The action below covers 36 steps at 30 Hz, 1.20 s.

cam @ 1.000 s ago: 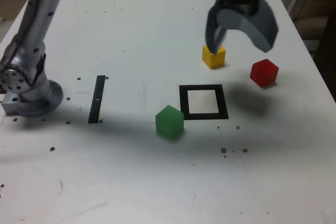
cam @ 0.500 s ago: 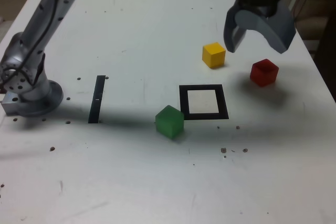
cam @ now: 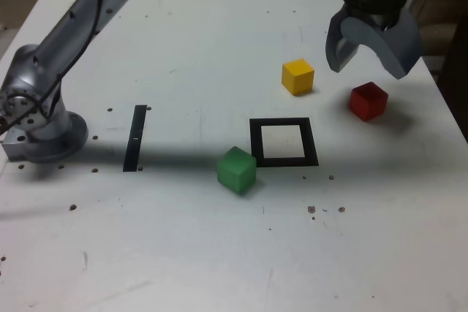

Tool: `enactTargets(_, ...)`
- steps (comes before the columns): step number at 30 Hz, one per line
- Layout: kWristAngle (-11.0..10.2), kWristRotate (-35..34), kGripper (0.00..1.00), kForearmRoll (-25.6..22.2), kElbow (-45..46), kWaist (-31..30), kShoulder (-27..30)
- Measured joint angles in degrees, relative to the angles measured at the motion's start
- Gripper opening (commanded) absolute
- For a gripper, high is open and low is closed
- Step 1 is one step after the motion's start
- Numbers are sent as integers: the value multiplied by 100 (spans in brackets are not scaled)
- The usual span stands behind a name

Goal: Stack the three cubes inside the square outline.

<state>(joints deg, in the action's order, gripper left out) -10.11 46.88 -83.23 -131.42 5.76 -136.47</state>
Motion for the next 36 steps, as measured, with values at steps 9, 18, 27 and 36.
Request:
enactTargets(9, -11, 940, 99, 4, -48, -58, -47)
enactTargets(18, -28, 934, 99, 12, -11, -147, -120)
enactTargets(27, -152, 721, 95, 59, 14, -296, -322)
enactTargets(36, -207, 651, 85, 105, 3, -297, -498)
